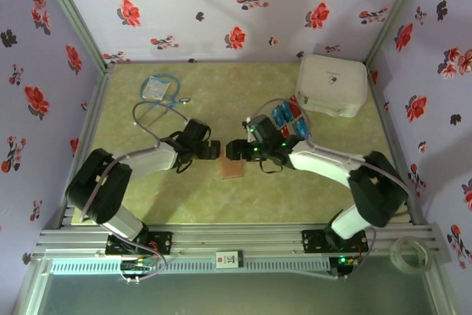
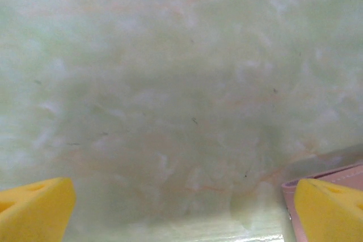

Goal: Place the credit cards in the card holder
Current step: Close the button on the card holder, then reset both arms

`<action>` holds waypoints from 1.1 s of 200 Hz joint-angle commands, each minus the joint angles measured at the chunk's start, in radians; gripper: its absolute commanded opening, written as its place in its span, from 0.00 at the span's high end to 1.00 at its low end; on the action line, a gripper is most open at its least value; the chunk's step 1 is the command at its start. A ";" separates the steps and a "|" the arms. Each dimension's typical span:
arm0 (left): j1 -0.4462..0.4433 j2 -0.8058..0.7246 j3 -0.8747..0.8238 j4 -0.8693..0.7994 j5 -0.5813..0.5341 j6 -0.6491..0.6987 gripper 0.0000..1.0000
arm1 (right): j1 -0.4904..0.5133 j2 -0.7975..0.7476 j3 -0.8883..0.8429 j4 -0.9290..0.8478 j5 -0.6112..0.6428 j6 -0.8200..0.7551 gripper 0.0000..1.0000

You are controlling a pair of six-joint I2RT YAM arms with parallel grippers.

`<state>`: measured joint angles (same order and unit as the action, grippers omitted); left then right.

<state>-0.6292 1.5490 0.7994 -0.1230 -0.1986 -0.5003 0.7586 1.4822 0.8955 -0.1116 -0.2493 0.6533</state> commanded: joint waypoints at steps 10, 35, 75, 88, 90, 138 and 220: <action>0.047 -0.139 0.030 -0.069 -0.005 0.032 0.00 | -0.069 -0.205 -0.055 -0.108 0.048 -0.048 0.11; 0.081 -0.262 -0.001 -0.093 -0.004 0.047 0.00 | -0.132 -0.363 -0.095 -0.197 0.112 -0.087 0.01; 0.142 -0.462 -0.061 -0.107 -0.023 0.080 0.00 | -0.217 -0.546 -0.118 -0.347 0.344 -0.144 0.01; 0.158 -0.509 -0.071 -0.115 -0.054 0.099 0.00 | -0.247 -0.592 -0.125 -0.374 0.457 -0.143 0.01; 0.159 -0.517 -0.072 -0.117 -0.061 0.101 0.00 | -0.252 -0.600 -0.126 -0.376 0.473 -0.142 0.01; 0.192 -0.625 -0.151 -0.016 -0.272 0.229 0.00 | -0.397 -0.687 -0.205 -0.258 0.821 -0.159 0.01; 0.393 -0.644 -0.336 0.369 -0.356 0.415 0.00 | -0.667 -0.457 -0.286 0.031 0.954 -0.247 0.01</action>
<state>-0.2749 0.8963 0.4889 0.0902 -0.5224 -0.1749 0.1280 0.9676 0.6487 -0.2028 0.6022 0.4309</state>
